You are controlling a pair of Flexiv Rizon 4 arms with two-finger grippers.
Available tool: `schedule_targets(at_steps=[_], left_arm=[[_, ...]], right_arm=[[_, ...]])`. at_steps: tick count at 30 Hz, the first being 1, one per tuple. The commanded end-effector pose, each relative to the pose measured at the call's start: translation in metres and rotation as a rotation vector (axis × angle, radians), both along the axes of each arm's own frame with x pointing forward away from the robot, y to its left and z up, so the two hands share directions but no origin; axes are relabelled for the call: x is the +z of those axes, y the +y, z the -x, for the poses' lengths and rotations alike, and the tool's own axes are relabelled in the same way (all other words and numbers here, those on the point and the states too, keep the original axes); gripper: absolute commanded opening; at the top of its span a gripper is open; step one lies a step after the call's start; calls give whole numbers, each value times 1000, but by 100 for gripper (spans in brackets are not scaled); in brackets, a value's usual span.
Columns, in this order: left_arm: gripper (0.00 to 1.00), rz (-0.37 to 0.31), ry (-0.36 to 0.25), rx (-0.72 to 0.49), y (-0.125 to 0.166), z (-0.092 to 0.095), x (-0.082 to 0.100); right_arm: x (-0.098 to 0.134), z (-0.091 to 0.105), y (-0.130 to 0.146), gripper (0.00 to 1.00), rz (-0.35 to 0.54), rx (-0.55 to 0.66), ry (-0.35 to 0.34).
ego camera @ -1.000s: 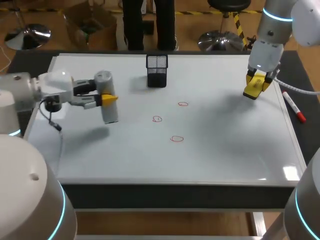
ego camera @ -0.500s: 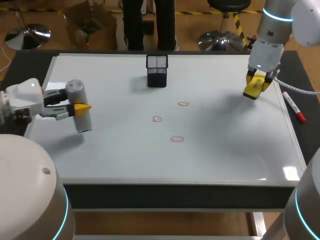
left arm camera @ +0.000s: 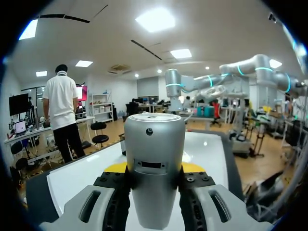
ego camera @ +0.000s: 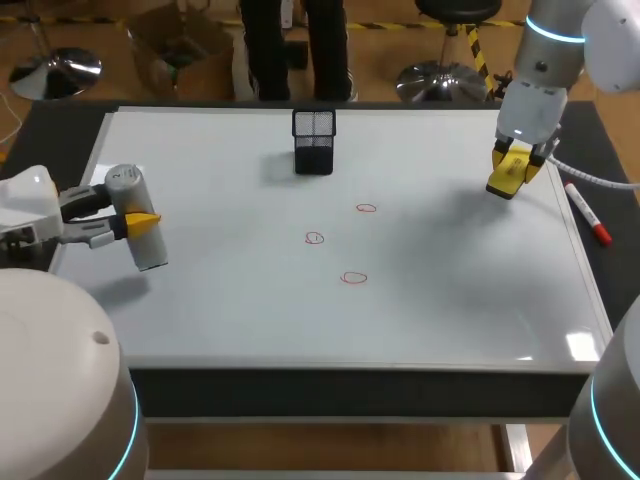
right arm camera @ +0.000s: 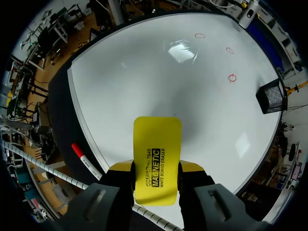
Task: Pick up the inspection probe, press it on each red-marked spot on the whiteboard one by one, put down the probe, pick up the eraser, and wipe off all the red marks.
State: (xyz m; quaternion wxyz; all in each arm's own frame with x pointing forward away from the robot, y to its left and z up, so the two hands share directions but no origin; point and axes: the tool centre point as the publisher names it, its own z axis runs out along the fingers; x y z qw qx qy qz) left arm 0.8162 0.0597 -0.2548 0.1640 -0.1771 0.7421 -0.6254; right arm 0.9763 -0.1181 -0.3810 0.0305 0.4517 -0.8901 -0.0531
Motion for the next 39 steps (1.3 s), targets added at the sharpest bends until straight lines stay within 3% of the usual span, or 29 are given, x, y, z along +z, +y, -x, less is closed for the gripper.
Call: schedule_targets(at_steps=[1,4,11,28,36,39], left_arm=[[0,0,-1,2,0,1,2],[0,0,-1,2,0,1,2],[0,0,-1,2,0,1,2],[0,0,-1,2,0,1,2],[0,0,-1,2,0,1,2],[0,0,-1,2,0,1,2]], right_arm=[[1,0,0,0,3,2,0],[1,0,0,0,3,2,0],[-3,29,53,0,31,116,-8],[8,84,212,0,6,378,-42],[1,90,279,0,55,521,-25],[-9,86,297,0,25,561,-31]])
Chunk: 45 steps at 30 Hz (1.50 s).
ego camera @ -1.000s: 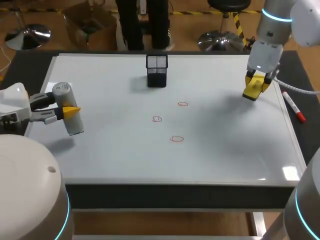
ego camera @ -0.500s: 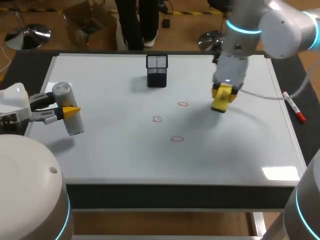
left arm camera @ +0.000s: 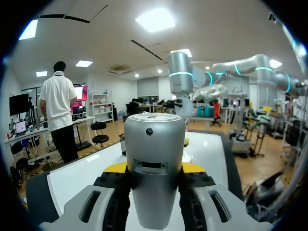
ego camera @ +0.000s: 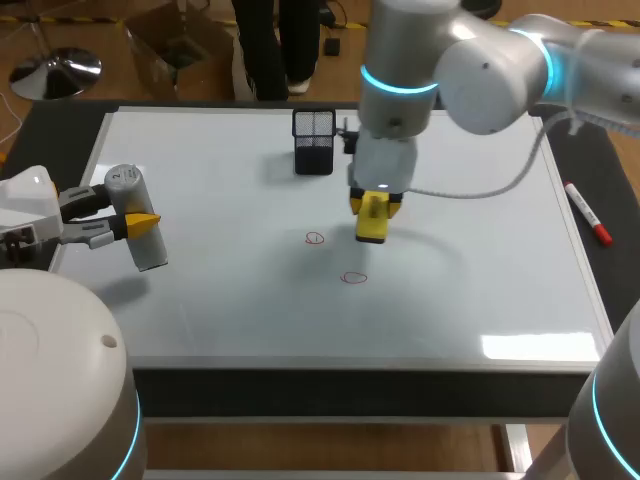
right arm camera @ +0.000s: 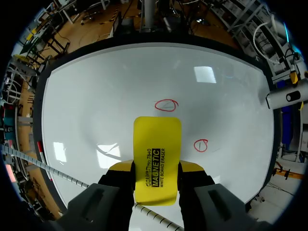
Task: Pick up the inspection probe, press it on each red-marked spot on the whiteboard one by one, put down the probe, pick up the eraser, and wipe off all the red marks.
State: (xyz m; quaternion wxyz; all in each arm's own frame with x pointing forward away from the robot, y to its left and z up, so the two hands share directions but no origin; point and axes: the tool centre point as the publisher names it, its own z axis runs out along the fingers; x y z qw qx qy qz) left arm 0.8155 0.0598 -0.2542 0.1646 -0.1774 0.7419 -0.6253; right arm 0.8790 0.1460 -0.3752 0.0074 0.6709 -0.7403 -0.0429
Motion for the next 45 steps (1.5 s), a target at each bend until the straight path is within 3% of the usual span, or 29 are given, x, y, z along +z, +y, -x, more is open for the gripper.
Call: schedule_targets(at_steps=[1,18,35,45], left_arm=[[0,0,0,0,0,0,1],[0,0,0,0,0,0,1],[0,0,0,0,0,0,1],[0,0,0,0,0,0,1]], right_arm=[[-18,-12,38,0,65,37,20],[-37,-26,103,0,48,133,19],[-54,-26,124,0,31,180,11],[-62,-24,119,0,32,156,-4]])
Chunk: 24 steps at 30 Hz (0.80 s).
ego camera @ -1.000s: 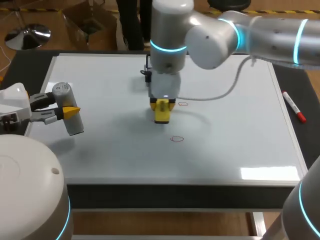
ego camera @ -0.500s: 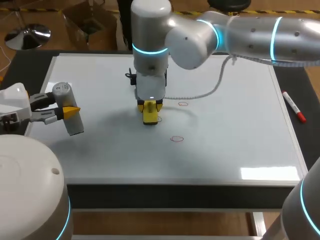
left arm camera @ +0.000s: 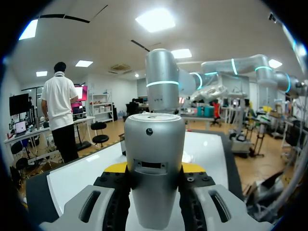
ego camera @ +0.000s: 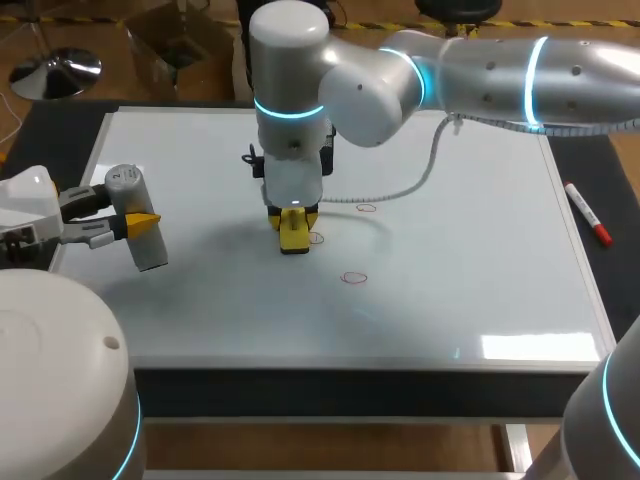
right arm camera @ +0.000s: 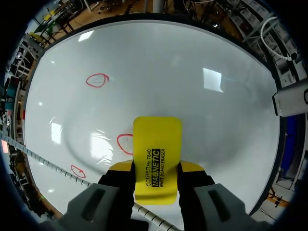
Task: Pick up the inspection probe, press it on each red-marked spot on the whiteboard one by one, put down the probe, pick up the eraser, and wipe off all the red marks.
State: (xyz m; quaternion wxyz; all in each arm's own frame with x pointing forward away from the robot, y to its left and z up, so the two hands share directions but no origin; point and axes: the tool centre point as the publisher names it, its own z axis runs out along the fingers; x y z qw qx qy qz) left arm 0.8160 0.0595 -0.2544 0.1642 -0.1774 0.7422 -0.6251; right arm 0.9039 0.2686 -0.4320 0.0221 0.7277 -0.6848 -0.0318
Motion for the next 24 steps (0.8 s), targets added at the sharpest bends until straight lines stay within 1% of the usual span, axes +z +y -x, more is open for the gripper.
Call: schedule_targets(at_steps=[1,7,14,24], left_arm=[[0,0,-1,1,0,1,1],[0,0,-1,1,0,1,1],[0,0,-1,1,0,1,1],[0,0,-1,1,0,1,1]], right_arm=[[-6,1,-5,0,0,-9,-6],[-6,1,-18,0,4,-50,-12],[-4,1,-42,0,-2,-96,-8],[-3,1,-63,0,12,-113,4]])
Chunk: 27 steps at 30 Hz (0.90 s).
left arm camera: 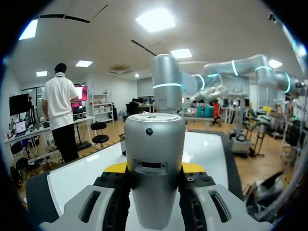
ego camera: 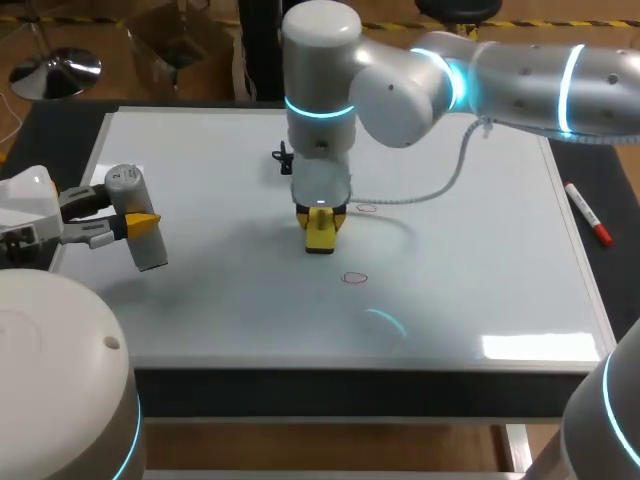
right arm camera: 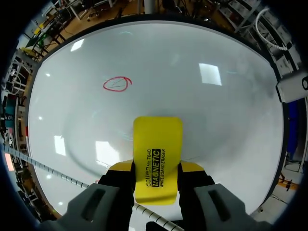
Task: Pick up the inspection probe, press it on each red-marked spot on the whiteboard one by one, put down the probe, pick up the eraser, and wipe off all the red marks.
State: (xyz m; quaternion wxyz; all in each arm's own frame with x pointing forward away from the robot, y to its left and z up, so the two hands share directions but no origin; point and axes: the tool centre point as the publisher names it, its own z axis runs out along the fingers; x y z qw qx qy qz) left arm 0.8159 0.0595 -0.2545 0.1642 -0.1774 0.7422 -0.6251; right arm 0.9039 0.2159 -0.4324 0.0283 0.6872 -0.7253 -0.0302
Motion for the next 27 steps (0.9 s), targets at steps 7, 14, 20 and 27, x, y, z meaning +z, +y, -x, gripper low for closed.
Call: schedule_targets(at_steps=[7,14,20,27], left_arm=[[0,0,-1,1,0,1,1],[0,0,-1,1,0,1,1],[0,0,-1,1,0,1,1],[0,0,-1,1,0,1,1]], right_arm=[[6,2,-16,0,0,-11,-14],[20,2,-12,0,5,15,-21],[31,3,8,0,-5,77,-47],[27,8,34,0,-16,138,-43]])
